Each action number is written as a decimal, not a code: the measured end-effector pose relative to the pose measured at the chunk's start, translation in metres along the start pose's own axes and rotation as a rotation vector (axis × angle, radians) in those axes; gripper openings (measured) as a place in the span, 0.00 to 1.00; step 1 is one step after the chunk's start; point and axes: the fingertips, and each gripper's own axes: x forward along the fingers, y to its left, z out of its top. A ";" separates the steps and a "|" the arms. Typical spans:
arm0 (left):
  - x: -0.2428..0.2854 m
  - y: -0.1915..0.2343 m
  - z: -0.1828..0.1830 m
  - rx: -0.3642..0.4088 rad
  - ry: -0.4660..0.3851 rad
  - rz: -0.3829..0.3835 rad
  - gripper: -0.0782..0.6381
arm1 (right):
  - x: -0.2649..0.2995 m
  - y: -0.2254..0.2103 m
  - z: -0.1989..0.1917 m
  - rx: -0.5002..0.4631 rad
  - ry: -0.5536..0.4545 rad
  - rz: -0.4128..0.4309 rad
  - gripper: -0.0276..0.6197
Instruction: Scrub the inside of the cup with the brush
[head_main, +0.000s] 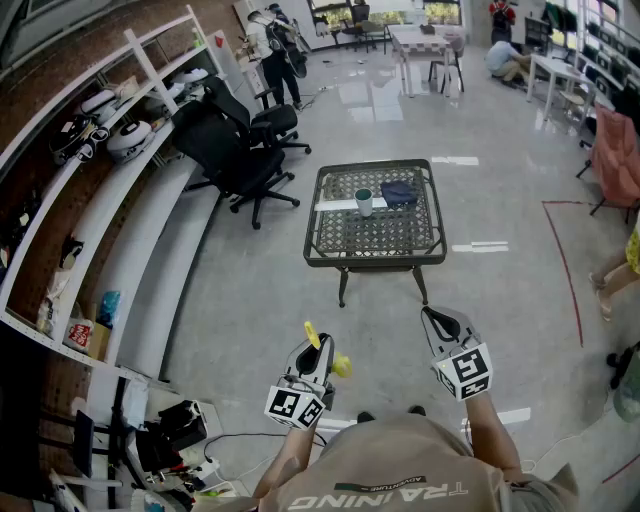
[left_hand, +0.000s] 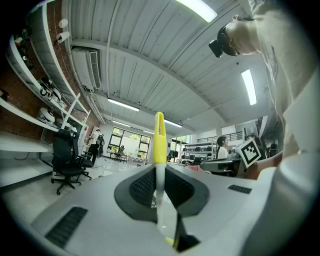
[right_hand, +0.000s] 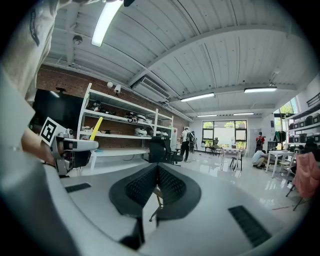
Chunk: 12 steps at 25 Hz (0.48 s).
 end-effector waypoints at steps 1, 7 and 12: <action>0.000 0.004 0.002 0.005 -0.003 -0.005 0.17 | 0.003 0.004 -0.002 0.001 0.002 -0.002 0.07; -0.006 0.034 0.002 0.013 0.011 -0.013 0.17 | 0.027 0.026 -0.002 0.000 -0.001 -0.009 0.07; -0.016 0.042 -0.002 -0.020 0.014 -0.031 0.17 | 0.019 0.031 -0.002 0.004 0.031 -0.038 0.07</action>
